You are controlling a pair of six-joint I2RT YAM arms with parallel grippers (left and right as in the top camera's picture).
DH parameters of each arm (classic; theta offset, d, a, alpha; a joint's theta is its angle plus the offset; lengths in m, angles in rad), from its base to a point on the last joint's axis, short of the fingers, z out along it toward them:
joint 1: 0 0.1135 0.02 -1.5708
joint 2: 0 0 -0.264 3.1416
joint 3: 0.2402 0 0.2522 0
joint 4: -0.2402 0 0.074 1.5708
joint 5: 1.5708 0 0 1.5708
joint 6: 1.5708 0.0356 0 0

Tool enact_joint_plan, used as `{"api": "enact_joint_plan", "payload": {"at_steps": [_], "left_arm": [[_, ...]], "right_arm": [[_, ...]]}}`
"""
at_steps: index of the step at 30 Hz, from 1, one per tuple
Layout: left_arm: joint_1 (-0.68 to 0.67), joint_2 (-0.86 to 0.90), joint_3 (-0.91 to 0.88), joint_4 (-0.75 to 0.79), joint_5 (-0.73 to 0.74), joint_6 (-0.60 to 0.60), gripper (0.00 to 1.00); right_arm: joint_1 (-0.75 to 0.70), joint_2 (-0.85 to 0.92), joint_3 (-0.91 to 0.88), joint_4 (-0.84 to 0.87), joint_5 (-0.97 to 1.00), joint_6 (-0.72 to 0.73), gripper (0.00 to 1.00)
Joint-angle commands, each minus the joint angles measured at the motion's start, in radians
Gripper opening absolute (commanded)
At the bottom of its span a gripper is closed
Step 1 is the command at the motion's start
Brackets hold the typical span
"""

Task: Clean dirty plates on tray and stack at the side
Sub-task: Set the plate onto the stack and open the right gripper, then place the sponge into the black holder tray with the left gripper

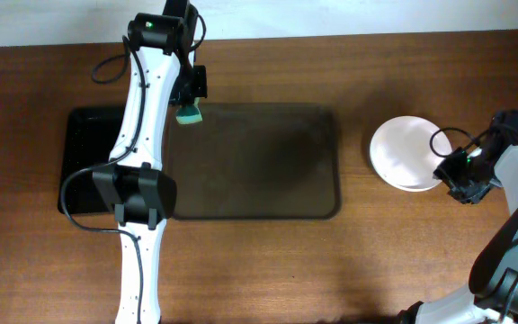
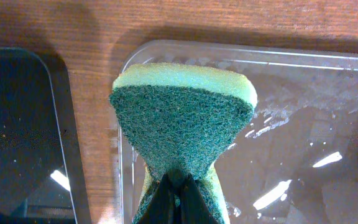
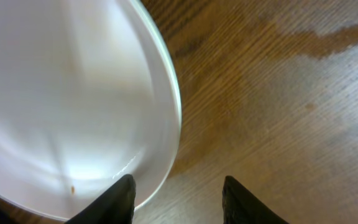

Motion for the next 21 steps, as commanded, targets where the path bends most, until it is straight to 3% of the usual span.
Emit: {"api": "enact_joint_plan", "payload": {"at_steps": [1,6,11,18,21], "left_arm": [[0.007,-0.023,0.018,-0.044,0.009,0.015,0.01],[0.011,-0.204,0.025,-0.054,0.05,0.018,0.01],[0.013,-0.436,-0.04,-0.053,0.001,0.048,0.01],[0.154,-0.665,-0.549,-0.034,-0.066,0.043,0.01],[0.218,-0.665,-0.816,0.142,-0.138,0.044,0.01]], "right_arm": [[0.006,-0.129,0.113,-0.086,0.005,-0.053,0.47],[0.027,-0.321,0.174,-0.167,-0.027,-0.079,0.55],[0.138,-0.35,0.174,-0.182,-0.036,-0.115,0.56],[0.325,-0.349,0.174,-0.132,-0.036,-0.12,0.56],[0.381,-0.349,0.174,-0.116,-0.032,-0.12,0.56]]}}
